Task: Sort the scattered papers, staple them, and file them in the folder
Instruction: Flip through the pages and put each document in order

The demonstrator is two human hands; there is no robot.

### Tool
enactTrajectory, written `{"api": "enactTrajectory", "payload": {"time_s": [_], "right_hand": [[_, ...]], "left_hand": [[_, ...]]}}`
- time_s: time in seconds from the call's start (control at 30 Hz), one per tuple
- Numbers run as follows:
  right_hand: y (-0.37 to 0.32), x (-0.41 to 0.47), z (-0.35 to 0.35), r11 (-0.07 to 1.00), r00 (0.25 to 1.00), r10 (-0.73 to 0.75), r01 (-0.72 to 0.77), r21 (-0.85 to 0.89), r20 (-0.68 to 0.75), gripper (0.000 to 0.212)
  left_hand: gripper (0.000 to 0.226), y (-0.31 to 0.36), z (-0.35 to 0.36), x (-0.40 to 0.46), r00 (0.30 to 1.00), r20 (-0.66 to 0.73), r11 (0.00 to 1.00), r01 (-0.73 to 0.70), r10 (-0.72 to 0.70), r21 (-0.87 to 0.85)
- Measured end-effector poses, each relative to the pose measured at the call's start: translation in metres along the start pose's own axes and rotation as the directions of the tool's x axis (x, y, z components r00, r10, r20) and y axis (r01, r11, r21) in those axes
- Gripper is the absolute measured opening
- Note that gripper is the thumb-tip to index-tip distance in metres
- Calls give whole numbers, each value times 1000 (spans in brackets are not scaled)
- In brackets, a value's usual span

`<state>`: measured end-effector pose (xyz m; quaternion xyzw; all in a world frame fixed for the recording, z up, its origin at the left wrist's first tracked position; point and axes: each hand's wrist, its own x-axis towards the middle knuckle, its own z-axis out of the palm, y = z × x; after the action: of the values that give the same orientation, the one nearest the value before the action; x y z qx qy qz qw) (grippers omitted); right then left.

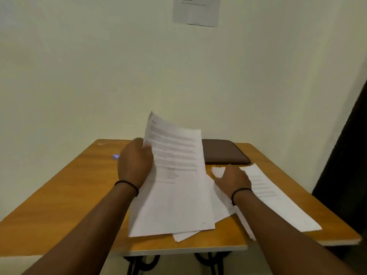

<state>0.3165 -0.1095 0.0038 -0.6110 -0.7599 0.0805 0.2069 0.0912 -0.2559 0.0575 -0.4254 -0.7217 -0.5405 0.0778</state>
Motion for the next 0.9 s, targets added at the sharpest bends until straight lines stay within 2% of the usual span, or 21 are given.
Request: {"api": "enactTrajectory", "payload": {"time_s": [0.07, 0.2, 0.4, 0.53, 0.67, 0.77, 0.83, 0.9], "right_hand": [[16, -5, -4, 991, 995, 41, -29, -133, 88, 40], [27, -6, -2, 965, 991, 61, -28, -260, 117, 34], [24, -3, -15, 930, 975, 105, -26, -366, 197, 45], [-3, -7, -38, 967, 999, -21, 33, -251, 50, 23], [-48, -16, -52, 955, 964, -264, 257, -150, -26, 31], [-73, -29, -55, 922, 924, -380, 382, -71, 35, 29], [-80, -35, -48, 899, 894, -437, 439, 7, 103, 34], [-81, -33, -40, 897, 887, -441, 430, 100, 135, 41]], "left_hand": [[28, -1, 21, -8, 991, 103, 997, 79, -81, 24], [22, 4, 43, -19, 959, 216, 983, 174, -183, 59], [22, -8, 53, -28, 881, 356, 928, 363, -312, -87], [24, -10, 61, -30, 810, 450, 804, 527, -377, -275], [25, -1, 74, -31, 744, 562, 630, 639, -361, -441], [28, 12, 85, -35, 721, 612, 476, 684, -325, -553], [33, 17, 90, -35, 688, 647, 392, 723, -329, -569], [43, 19, 91, -35, 652, 681, 407, 751, -333, -520]]}}
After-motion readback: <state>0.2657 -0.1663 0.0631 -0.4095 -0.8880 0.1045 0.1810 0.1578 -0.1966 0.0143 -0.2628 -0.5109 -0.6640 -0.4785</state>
